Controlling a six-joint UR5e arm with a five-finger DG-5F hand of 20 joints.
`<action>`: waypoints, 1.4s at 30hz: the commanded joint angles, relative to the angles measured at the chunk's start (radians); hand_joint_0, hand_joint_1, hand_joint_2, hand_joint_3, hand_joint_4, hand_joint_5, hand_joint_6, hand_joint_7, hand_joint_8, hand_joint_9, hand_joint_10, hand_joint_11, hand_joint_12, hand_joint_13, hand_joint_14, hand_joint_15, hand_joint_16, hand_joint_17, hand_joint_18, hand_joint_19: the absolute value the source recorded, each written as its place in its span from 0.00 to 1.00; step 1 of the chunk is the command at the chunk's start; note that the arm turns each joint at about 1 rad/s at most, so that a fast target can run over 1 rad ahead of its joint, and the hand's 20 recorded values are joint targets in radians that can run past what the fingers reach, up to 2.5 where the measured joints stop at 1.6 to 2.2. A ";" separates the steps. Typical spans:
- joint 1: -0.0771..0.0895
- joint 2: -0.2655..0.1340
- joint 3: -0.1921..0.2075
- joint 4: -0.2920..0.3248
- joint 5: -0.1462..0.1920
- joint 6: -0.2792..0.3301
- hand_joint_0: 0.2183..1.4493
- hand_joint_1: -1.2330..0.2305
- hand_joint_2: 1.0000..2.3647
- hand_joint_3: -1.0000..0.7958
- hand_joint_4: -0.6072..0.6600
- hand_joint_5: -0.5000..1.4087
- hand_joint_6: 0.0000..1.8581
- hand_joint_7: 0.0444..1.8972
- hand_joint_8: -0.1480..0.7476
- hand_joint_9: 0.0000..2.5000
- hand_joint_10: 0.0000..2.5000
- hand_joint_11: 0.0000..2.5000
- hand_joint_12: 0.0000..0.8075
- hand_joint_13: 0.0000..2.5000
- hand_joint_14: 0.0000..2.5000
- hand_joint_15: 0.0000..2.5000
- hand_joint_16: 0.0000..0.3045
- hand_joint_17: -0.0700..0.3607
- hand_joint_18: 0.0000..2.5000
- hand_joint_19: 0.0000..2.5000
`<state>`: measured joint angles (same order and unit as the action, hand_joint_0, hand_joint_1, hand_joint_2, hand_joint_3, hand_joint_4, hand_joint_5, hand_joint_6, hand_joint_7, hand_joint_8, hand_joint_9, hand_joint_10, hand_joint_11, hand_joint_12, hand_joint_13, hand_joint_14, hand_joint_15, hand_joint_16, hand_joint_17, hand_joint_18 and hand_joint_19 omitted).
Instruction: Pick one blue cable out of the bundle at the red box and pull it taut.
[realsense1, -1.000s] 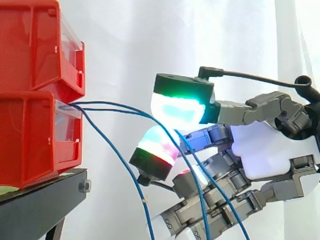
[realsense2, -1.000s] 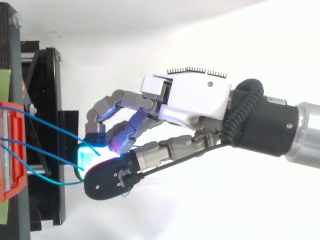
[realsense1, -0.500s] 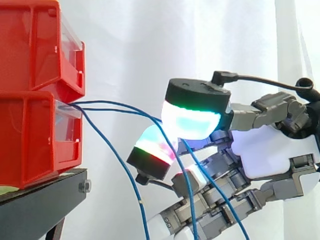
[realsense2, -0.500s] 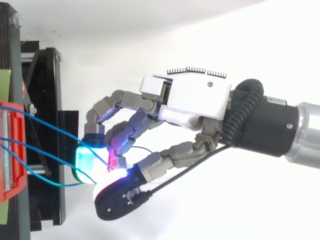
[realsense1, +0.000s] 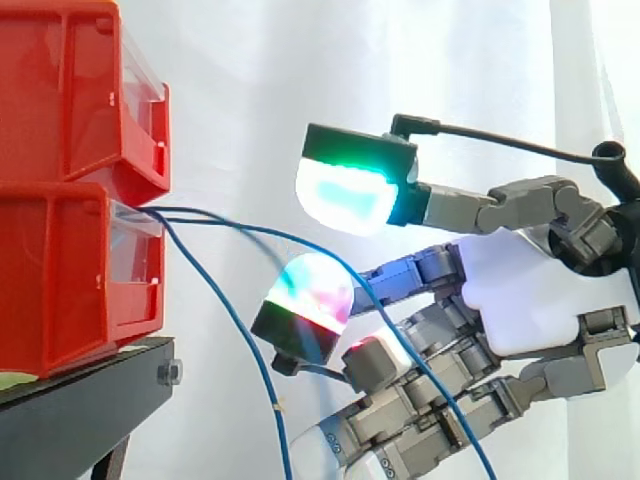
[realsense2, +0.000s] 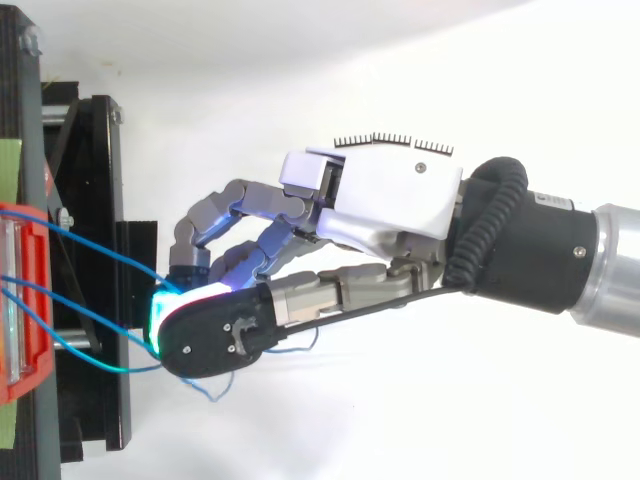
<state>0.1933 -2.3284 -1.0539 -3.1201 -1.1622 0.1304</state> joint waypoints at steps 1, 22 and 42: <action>0.000 0.000 0.005 0.000 0.001 0.000 0.29 0.46 0.00 0.31 0.51 0.16 0.49 0.49 0.53 0.38 0.00 0.45 0.50 0.23 0.00 0.14 0.18 0.45 0.21 0.10; 0.000 0.000 0.006 -0.006 -0.001 -0.003 0.29 0.44 0.00 0.33 0.54 0.16 0.50 0.48 0.53 0.38 0.00 0.45 0.50 0.23 0.00 0.14 0.18 0.45 0.21 0.10; -0.003 0.001 0.037 -0.028 0.059 -0.094 0.30 0.42 0.01 0.37 0.55 0.16 0.50 0.48 0.53 0.37 0.00 0.45 0.50 0.23 0.00 0.14 0.18 0.44 0.21 0.10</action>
<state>0.1902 -2.3283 -1.0280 -3.1363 -1.1107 0.0533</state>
